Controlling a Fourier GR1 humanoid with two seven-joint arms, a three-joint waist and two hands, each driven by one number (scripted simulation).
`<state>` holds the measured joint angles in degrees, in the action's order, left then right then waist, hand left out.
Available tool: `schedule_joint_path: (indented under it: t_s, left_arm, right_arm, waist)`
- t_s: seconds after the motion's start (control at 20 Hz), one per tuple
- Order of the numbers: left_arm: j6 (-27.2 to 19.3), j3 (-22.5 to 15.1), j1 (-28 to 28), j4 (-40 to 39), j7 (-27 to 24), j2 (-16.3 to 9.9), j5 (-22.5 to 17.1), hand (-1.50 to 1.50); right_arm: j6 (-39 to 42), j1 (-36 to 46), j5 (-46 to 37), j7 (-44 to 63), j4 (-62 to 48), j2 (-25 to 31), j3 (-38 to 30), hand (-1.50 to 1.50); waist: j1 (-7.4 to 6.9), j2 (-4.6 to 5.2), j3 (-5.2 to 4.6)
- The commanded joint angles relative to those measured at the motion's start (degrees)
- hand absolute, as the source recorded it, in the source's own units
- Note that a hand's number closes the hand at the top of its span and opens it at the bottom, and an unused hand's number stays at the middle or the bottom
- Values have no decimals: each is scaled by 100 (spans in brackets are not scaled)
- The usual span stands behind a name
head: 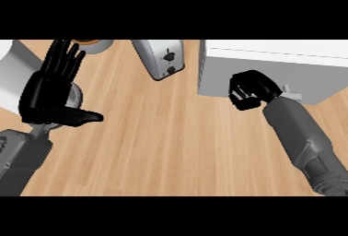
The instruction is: Pick up the cup, place it into the drawer and close the drawer
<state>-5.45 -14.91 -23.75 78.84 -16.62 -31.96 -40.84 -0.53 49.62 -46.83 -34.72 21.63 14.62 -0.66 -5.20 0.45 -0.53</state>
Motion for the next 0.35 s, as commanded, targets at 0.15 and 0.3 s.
schedule_joint_path:
  t_s: [0.15,0.3]
  left_arm:
    - [176,-30,70,18,-45,46,-17,-150]
    - [98,-104,88,-112,-156,183,102,-150]
  right_arm:
    - [-185,573,283,531,-405,548,-600,150]
    - [-113,562,241,450,-445,572,-560,150]
  waist:
    - [-202,248,79]
    - [-176,278,74]
